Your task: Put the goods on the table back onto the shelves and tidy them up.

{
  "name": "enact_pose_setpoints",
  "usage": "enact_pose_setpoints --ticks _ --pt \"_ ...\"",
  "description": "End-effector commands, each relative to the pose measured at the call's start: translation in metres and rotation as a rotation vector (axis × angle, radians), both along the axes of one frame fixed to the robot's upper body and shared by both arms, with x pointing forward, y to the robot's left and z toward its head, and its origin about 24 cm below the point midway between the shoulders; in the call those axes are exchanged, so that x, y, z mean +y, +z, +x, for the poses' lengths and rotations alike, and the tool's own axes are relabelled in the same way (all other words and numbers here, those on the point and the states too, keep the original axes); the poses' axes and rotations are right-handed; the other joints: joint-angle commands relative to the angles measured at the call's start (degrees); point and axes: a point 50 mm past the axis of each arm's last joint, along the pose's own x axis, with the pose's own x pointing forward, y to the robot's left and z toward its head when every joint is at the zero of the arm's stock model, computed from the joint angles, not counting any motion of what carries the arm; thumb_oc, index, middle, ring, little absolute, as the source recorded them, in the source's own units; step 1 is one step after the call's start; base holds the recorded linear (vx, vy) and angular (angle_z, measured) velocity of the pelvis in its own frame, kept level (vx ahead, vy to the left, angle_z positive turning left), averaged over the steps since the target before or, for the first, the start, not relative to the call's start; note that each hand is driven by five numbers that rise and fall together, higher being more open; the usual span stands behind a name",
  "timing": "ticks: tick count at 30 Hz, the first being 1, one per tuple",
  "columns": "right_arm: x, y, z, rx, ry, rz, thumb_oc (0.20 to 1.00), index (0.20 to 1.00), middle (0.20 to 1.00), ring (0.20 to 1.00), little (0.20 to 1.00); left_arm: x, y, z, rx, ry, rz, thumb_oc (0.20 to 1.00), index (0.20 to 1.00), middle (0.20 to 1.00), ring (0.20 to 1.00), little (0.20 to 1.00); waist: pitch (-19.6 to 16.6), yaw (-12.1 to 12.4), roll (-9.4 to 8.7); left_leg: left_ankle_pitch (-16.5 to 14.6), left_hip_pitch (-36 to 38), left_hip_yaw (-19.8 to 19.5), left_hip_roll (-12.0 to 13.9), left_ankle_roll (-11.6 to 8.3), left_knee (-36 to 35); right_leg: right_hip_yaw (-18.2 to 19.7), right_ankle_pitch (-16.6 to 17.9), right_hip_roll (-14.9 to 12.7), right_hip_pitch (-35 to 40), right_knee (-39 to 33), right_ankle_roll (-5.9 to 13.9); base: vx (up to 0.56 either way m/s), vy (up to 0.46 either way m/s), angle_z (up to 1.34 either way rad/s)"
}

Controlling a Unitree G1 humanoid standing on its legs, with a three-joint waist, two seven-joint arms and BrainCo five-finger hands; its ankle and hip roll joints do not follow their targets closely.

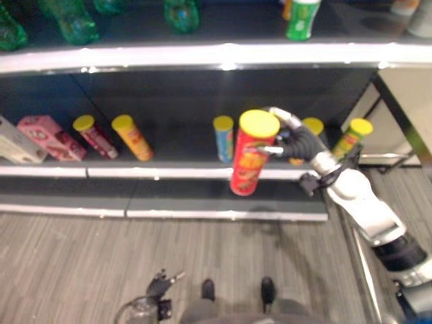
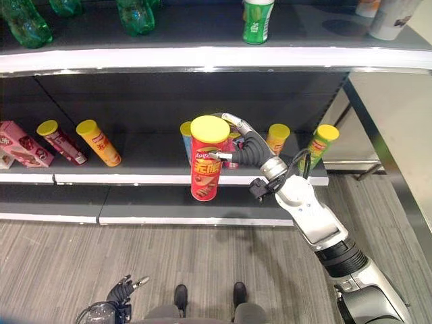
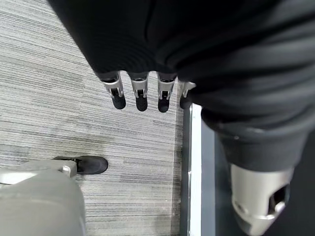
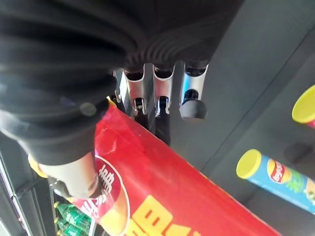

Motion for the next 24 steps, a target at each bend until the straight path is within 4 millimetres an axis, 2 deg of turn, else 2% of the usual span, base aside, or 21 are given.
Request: enact_pose_setpoints --ticks 1,2,3,4,5,7,8,9,10,12,13,15,17,18,19,20,21,24 --pt "0.013 0.04 -0.004 -0.178 0.077 0.059 0.2 0.2 0.2 0.2 0.2 0.024 0.009 0.003 -0.022 -0.008 0.066 1.0 1.0 1.0 1.0 1.0 -2.1 1.4 -1.18 1.5 -0.2 -1.3 10.9 2.64 -1.8 4.2 0.0 -4.5 0.0 0.2 1.23 0.26 0.539 -0.23" --pt "0.007 0.035 -0.003 -0.157 0.042 0.065 0.2 0.2 0.2 0.2 0.2 0.024 0.008 0.0 -0.014 -0.001 0.062 1.0 1.0 1.0 1.0 1.0 -2.7 1.2 -0.24 3.6 -0.2 -0.5 14.0 1.35 -3.1 4.3 0.7 -6.8 1.2 0.2 1.16 0.2 0.411 -0.23" --pt "0.007 0.035 -0.003 -0.157 0.042 0.065 0.2 0.2 0.2 0.2 0.2 0.024 0.008 0.0 -0.014 -0.001 0.062 1.0 1.0 1.0 1.0 1.0 -2.6 1.2 -0.2 3.6 0.0 -0.5 14.0 1.32 -3.2 4.3 0.6 -6.8 1.4 0.2 1.13 0.29 0.675 -0.08" --pt "-0.001 0.034 -0.004 -0.156 0.009 0.082 0.2 0.2 0.2 0.2 0.2 0.024 0.01 0.004 -0.022 -0.013 0.075 1.0 1.0 1.0 1.0 1.0 -3.0 1.1 0.74 4.9 -1.1 -1.2 15.2 -0.39 -3.7 3.7 1.1 -9.6 2.7 0.2 0.88 0.23 0.589 -0.12" --pt "-0.002 0.036 -0.007 -0.169 0.005 0.093 0.2 0.2 0.2 0.2 0.2 0.024 0.012 0.01 -0.038 -0.03 0.083 1.0 1.0 1.0 1.0 1.0 -3.6 0.9 1.5 4.6 0.1 -1.1 15.2 -1.2 -4.2 3.8 1.3 -11.4 2.6 0.2 0.65 0.31 0.845 -0.01" --pt "-0.006 0.038 -0.006 -0.182 -0.017 0.091 0.2 0.2 0.2 0.2 0.2 0.025 0.015 0.02 -0.047 -0.07 0.104 1.0 1.0 1.0 1.0 1.0 -5.2 0.8 2.54 2.5 1.0 -0.4 13.3 -2.9 -4.2 1.8 1.8 -15.4 2.9 0.2 0.08 0.22 0.663 -0.01" --pt "-0.005 0.04 -0.006 -0.189 -0.018 0.091 0.2 0.2 0.2 0.2 0.2 0.027 0.014 0.019 -0.033 -0.081 0.113 1.0 1.0 1.0 1.0 1.0 -5.6 0.6 3.2 1.3 1.9 -0.2 11.6 -2.88 -4.2 1.5 2.5 -17.4 2.3 0.2 -0.19 0.19 0.652 -0.01" --pt "-0.004 0.041 -0.006 -0.194 -0.013 0.108 0.2 0.2 0.2 0.2 0.2 0.031 0.014 0.019 -0.024 -0.092 0.127 1.0 1.0 1.0 1.0 1.0 -5.0 0.7 3.58 1.4 2.7 -0.1 9.9 -2.89 -4.2 1.7 3.3 -18.7 1.7 0.2 -0.46 0.16 0.61 -0.13" --pt "-0.002 0.042 -0.007 -0.196 -0.004 0.111 0.2 0.2 0.2 0.2 0.2 0.036 0.016 0.021 -0.026 -0.094 0.142 1.0 1.0 1.0 1.0 1.0 -4.3 0.7 3.65 0.3 3.0 -0.2 8.7 -2.49 -4.2 2.4 4.0 -18.8 0.8 0.2 -0.5 0.08 0.475 -0.2" --pt "-0.001 0.043 -0.007 -0.199 0.001 0.111 0.2 0.2 0.2 0.2 0.2 0.041 0.018 0.019 -0.026 -0.079 0.153 1.0 1.0 1.0 1.0 1.0 -3.6 0.5 3.79 -0.6 3.2 0.1 8.2 -2.03 -4.2 3.4 4.5 -18.0 -0.9 0.9 -0.24 0.02 0.228 -0.38" --pt "-0.001 0.044 -0.009 -0.202 0.007 0.118 0.2 0.2 0.2 0.2 0.2 0.043 0.018 0.018 -0.025 -0.061 0.157 1.0 1.0 1.0 1.0 1.0 -3.0 0.2 3.67 -1.5 3.1 0.3 7.3 -1.76 -4.2 4.0 4.2 -16.3 -2.0 1.9 0.12 0.0 0.171 -0.52" --pt "-0.003 0.044 -0.014 -0.216 0.006 0.138 0.2 0.2 0.2 0.2 0.2 0.047 0.014 0.005 0.008 -0.036 0.164 1.0 1.0 1.0 1.0 1.0 -2.1 -1.3 3.41 -2.9 3.2 -0.6 5.2 -0.8 -4.2 5.8 3.6 -10.1 -4.2 3.8 0.93 0.02 0.22 -0.41" --pt "-0.002 0.044 -0.013 -0.218 0.011 0.147 0.2 0.2 0.2 0.2 0.2 0.044 0.008 -0.005 0.041 -0.019 0.149 1.0 1.0 1.0 1.0 1.0 -1.1 -2.9 2.88 -3.5 4.0 -1.0 3.9 -0.05 -4.2 4.6 3.5 -5.3 -6.7 2.2 1.56 0.05 0.12 -0.09" --pt "-0.003 0.036 -0.011 -0.198 0.002 0.16 0.2 0.2 0.2 0.2 0.2 0.046 0.006 -0.014 0.086 -0.018 0.159 1.0 1.0 1.0 1.0 1.0 -0.7 -2.7 1.89 -4.1 4.4 -1.0 2.3 0.74 -4.2 3.4 1.2 -4.1 -7.5 0.2 0.88 0.0 0.0 0.0" --pt "-0.003 0.04 -0.012 -0.217 0.001 0.142 0.2 0.2 0.2 0.2 0.2 0.048 0.008 -0.011 0.072 -0.024 0.165 1.0 1.0 1.0 1.0 1.0 -0.4 -2.4 1.4 -3.5 3.8 -1.4 2.4 0.46 -4.2 3.6 1.5 -4.5 -7.0 0.2 1.15 -0.01 -0.039 -0.01" --pt "-0.003 0.042 -0.016 -0.227 0.01 0.141 0.2 0.2 0.2 0.2 0.2 0.045 0.006 -0.014 0.083 -0.038 0.152 1.0 1.0 1.0 1.0 1.0 -0.6 -2.0 0.55 -3.8 3.7 -2.1 2.0 0.65 -4.2 4.6 1.9 -3.6 -6.8 0.2 0.92 -0.02 -0.064 0.31" --pt "-0.001 0.036 -0.009 -0.185 -0.002 0.138 0.2 0.2 0.2 0.2 0.2 0.037 0.003 -0.014 0.079 -0.036 0.134 1.0 1.0 1.0 1.0 1.0 -1.0 -2.1 0.2 -3.9 3.8 -1.8 2.1 0.59 -4.2 4.0 1.9 -3.9 -6.3 0.2 0.97 0.04 -0.069 0.62" --pt "-0.001 0.033 -0.01 -0.176 0.012 0.129 0.2 0.2 0.2 0.2 0.2 0.027 0.002 -0.013 0.053 -0.025 0.099 1.0 1.0 1.0 1.0 1.0 -0.9 -1.9 0.32 -3.7 4.3 -1.0 2.9 0.75 -4.2 2.1 1.7 -4.1 -5.4 0.2 1.09 0.06 -0.044 0.33"
